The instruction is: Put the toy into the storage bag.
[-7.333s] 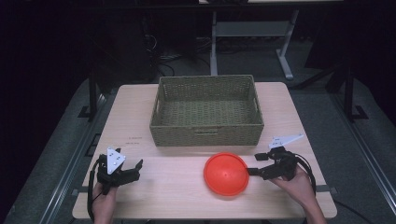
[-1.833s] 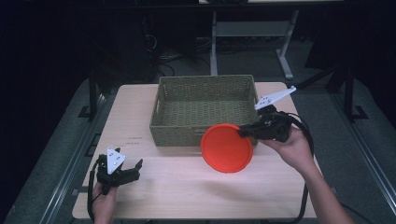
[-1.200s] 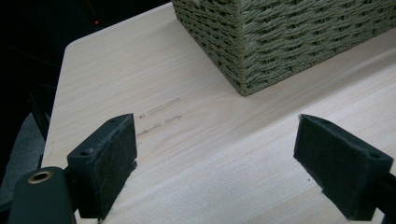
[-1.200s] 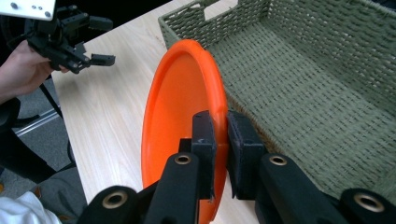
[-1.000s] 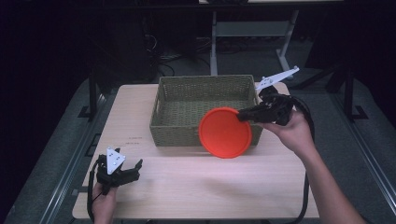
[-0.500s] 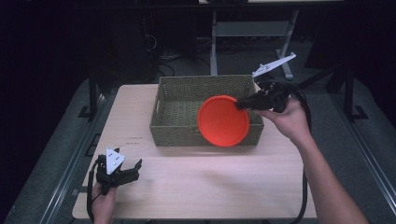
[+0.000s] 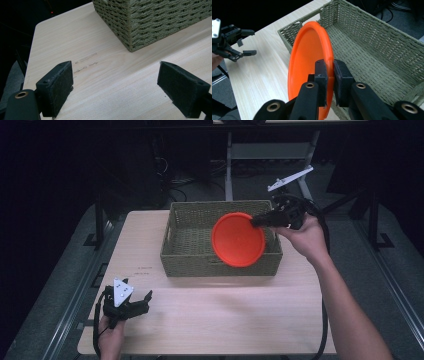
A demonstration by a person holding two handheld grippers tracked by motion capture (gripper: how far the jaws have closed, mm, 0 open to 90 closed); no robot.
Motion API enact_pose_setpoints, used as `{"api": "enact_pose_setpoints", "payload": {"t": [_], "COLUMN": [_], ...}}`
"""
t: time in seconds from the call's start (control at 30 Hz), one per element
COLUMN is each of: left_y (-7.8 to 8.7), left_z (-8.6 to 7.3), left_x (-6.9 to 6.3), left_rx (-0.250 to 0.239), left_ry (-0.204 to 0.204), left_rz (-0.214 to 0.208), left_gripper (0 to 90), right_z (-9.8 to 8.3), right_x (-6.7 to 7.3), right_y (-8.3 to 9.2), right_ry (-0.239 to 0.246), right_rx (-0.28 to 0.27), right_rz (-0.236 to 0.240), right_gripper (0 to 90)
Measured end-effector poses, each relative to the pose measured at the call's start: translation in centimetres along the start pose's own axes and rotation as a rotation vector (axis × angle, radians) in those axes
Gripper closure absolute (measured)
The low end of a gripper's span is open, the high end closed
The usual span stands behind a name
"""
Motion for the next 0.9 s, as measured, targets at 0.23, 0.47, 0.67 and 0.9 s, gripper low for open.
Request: {"api": "enact_pose_setpoints", "payload": {"t": [0.23,0.47,0.67,0.9], "left_y": [0.0,0.0,0.1,0.0], "left_z": [0.0,0.0,0.0,0.0], "left_x": [-0.1,0.0,-0.1,-0.1], "left_rx": [-0.004,-0.004,-0.003,-0.002], "left_ry": [-0.005,-0.004,-0.006,-0.006], "left_rz": [-0.002,0.001,0.0,-0.003], "left_gripper": [12.8,12.8,12.7,12.7], "right_z": [0.8,1.1,1.4,1.5], "right_x": [-0.8,-1.7,-2.6,-3.5], "right_y": [-0.1,0.1,-0.1,-0.3], "right_ry": [-0.025,-0.047,-0.072,-0.097], "right_rx": [0.004,-0.003,-0.005,-0.01], "right_rz": [-0.004,-0.013,-0.024,-0.034], "right_gripper": [82.1,82.1,82.1,82.1]}}
Point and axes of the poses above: each handheld gripper's, and its own axes: y roughly backward along the jaws, z roughly out of its top, x roughly to its left, the point moved 6 cm from there along -y, roughly forward along the jaws, and after that the axes turned 15 degrees about x, right-handed, at the moved point
